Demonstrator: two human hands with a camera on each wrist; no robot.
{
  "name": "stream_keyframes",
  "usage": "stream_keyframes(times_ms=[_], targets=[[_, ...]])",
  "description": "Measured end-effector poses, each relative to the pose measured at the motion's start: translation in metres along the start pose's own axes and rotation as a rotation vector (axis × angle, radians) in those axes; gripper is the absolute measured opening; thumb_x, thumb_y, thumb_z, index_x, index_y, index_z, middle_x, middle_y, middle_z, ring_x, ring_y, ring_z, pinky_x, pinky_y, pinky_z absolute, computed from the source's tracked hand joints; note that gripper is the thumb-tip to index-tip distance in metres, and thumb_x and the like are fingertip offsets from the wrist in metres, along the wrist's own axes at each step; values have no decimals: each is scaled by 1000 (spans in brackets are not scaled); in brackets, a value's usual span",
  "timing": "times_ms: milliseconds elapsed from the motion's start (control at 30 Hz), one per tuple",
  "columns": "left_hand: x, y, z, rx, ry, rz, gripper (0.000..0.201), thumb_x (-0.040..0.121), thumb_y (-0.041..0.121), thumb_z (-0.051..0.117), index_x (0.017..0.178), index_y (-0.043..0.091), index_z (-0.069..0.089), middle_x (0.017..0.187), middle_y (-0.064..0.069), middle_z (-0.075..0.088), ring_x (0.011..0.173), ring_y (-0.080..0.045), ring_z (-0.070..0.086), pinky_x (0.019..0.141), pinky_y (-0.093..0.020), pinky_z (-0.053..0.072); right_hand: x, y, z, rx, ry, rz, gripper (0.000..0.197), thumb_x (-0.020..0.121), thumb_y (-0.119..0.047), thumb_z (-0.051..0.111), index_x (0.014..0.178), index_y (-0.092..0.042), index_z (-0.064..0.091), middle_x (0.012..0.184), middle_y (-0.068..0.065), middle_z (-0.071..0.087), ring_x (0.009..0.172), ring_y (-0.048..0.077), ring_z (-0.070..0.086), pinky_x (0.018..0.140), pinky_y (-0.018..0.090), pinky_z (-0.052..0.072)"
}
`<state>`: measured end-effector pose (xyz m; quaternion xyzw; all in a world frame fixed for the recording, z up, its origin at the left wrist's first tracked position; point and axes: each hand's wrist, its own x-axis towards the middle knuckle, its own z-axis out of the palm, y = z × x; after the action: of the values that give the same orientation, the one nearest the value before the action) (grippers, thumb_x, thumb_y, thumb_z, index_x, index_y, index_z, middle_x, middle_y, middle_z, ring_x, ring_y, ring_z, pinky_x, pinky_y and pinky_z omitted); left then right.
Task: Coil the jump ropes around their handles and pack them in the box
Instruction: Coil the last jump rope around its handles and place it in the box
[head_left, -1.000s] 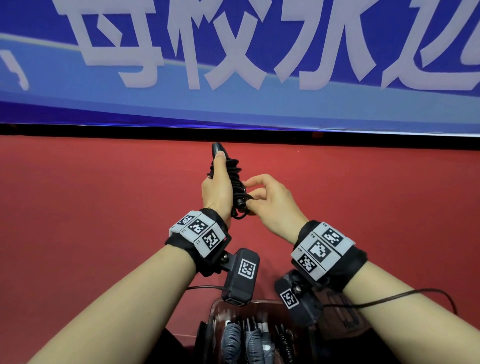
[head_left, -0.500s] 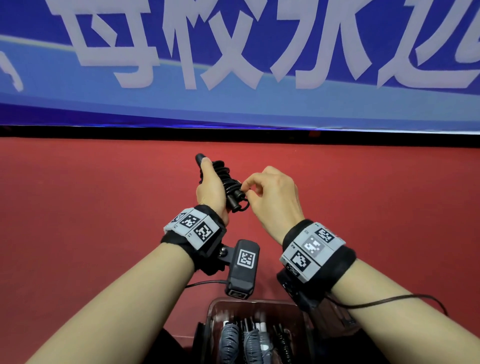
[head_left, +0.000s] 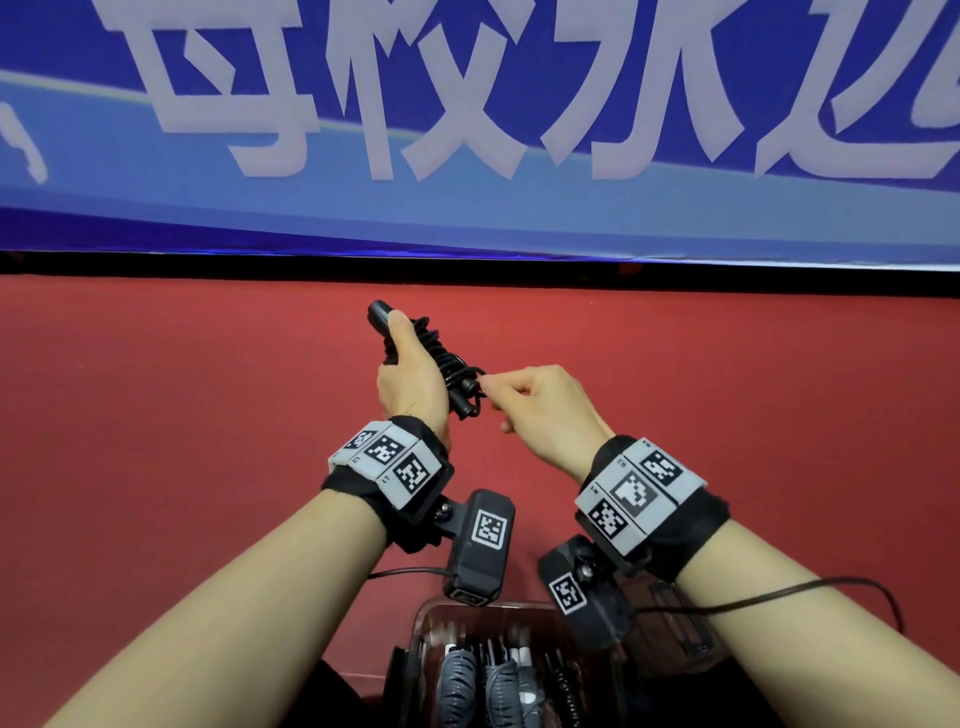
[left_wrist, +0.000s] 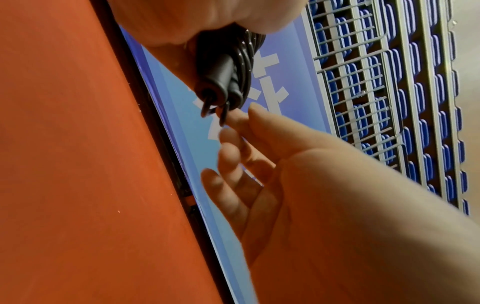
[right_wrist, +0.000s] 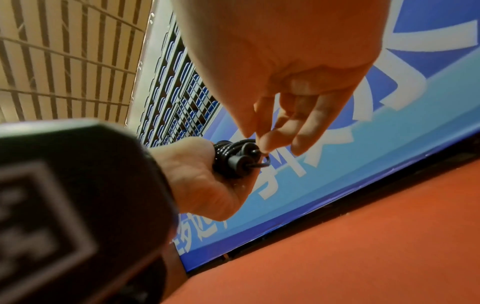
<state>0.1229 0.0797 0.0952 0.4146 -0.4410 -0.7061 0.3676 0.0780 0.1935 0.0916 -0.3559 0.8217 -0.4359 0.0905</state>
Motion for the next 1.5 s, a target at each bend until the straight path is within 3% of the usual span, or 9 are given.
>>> stream_keyframes(times_ms=[133, 367, 500, 733, 833, 967, 1067, 1267, 1500], targets=[[6, 6, -1, -39, 64, -6, 68, 88, 71, 42, 113, 10, 55, 108, -7, 65, 95, -28, 66, 89, -45, 55, -6, -9, 5, 75, -86, -22, 34, 102, -24, 41, 126, -20, 65, 87, -13, 53, 72, 4, 61, 72, 31, 53], [5, 14, -3, -68, 82, 78, 47, 91, 65, 43, 88, 20, 58, 85, 1, 65, 81, -22, 66, 70, -31, 53, -8, -9, 7, 127, -124, -55, 41, 97, -9, 46, 128, -33, 61, 106, -3, 47, 93, 22, 57, 78, 36, 56], [5, 14, -1, -79, 77, 181, 51, 93, 62, 45, 105, 15, 61, 89, 0, 69, 73, -19, 67, 67, -33, 55, -11, -14, 10, 210, -233, 24, 60, 94, 2, 45, 143, -31, 45, 130, -2, 41, 107, 17, 54, 65, 22, 49], [-11, 2, 4, 36, 0, 284, 46, 95, 57, 45, 115, 17, 52, 95, 4, 63, 85, -10, 63, 72, -25, 47, -17, -25, 16, 278, -282, 182, 81, 92, -5, 47, 156, -26, 2, 160, -8, 12, 112, 6, 43, 95, 29, 43], [-10, 5, 5, 30, -17, 299, 50, 95, 59, 44, 114, 14, 55, 99, 0, 65, 89, -15, 65, 79, -30, 51, -13, -26, 13, 323, -193, 127, 61, 92, -7, 46, 150, -19, 31, 149, -7, 32, 112, 7, 50, 84, 19, 47], [-1, 7, 3, -34, -13, 193, 55, 92, 64, 45, 113, 14, 59, 101, -3, 66, 91, -21, 66, 86, -36, 53, -8, -21, 13, 532, -40, 153, 24, 96, -14, 48, 94, -16, 72, 111, -3, 66, 109, 18, 58, 99, 39, 43], [0, 2, 3, -16, -10, 140, 63, 81, 73, 44, 106, 18, 61, 99, -3, 68, 93, -23, 67, 92, -41, 52, -7, -17, 14, 599, 43, 229, 22, 96, -22, 56, 82, -31, 71, 100, -21, 65, 105, 3, 57, 103, 34, 43], [5, 3, -1, -42, -119, -8, 59, 88, 69, 42, 104, 16, 62, 107, -13, 72, 91, -28, 70, 85, -41, 56, -1, -16, 8, 655, 129, 314, 3, 85, -20, 73, 85, -17, 72, 94, -15, 63, 102, 8, 58, 90, 26, 42], [5, 6, -3, -142, -330, -202, 63, 87, 73, 41, 108, 16, 58, 79, -7, 64, 73, -24, 66, 68, -36, 56, 3, -12, 5, 606, 173, 394, 7, 82, -22, 77, 87, -18, 75, 100, -4, 71, 96, 7, 61, 84, 24, 43]])
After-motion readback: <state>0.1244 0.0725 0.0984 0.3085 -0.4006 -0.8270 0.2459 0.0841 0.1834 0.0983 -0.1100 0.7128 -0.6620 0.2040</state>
